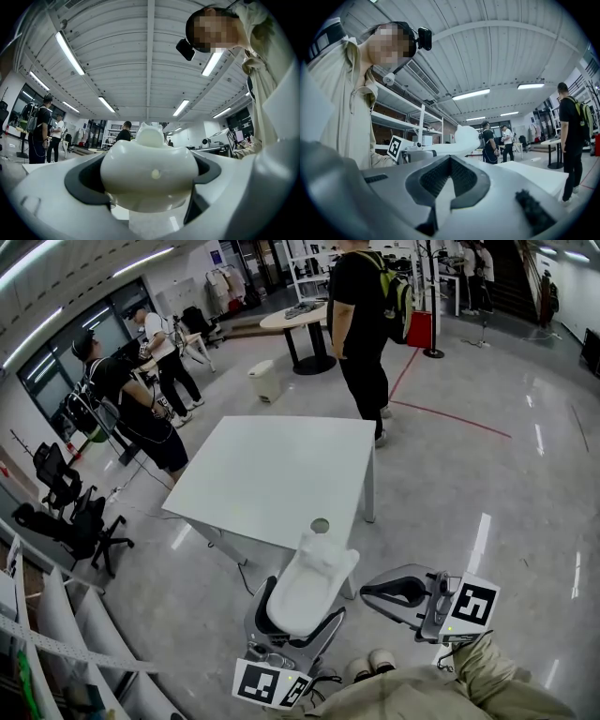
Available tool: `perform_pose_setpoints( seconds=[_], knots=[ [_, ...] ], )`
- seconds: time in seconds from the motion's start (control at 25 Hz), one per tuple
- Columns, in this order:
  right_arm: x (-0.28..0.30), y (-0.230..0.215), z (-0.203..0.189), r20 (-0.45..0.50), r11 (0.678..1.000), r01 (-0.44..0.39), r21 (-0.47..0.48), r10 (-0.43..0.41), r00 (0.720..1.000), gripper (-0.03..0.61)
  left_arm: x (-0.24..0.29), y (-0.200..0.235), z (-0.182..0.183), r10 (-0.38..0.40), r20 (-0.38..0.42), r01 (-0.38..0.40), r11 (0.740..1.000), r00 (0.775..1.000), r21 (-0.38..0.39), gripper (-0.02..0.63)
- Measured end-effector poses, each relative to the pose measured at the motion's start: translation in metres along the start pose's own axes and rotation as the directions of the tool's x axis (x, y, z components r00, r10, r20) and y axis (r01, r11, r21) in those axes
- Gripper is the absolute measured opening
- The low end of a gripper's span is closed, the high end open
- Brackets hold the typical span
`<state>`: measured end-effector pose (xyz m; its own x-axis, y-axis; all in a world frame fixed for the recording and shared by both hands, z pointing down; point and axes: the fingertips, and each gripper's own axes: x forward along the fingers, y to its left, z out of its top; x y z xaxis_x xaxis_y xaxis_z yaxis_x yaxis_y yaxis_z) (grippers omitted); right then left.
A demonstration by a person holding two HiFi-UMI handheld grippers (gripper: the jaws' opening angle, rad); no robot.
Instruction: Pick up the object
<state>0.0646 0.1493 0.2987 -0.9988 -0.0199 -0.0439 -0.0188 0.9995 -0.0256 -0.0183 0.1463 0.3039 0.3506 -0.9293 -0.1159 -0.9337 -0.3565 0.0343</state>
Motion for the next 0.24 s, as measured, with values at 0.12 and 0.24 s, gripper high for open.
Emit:
perform_pose_setpoints(
  seconds=[0.12, 0.24],
  knots=[
    [0.0007, 0.0012, 0.0002, 0.001, 1.000, -0.002, -0.002, 0.002, 1.000, 0.003, -0.0014, 0.0002, 0.0010, 0.002, 0.003, -0.002, 1.000, 1.000, 0.001, 0.520],
    [0.0011, 0.0023, 0.0009, 0.003, 1.000, -0.005, -0.003, 0.005, 1.000, 0.003, -0.0025, -0.0001, 0.0027, 0.002, 0.006, -0.002, 1.000, 1.000, -0.002, 0.520]
  ],
)
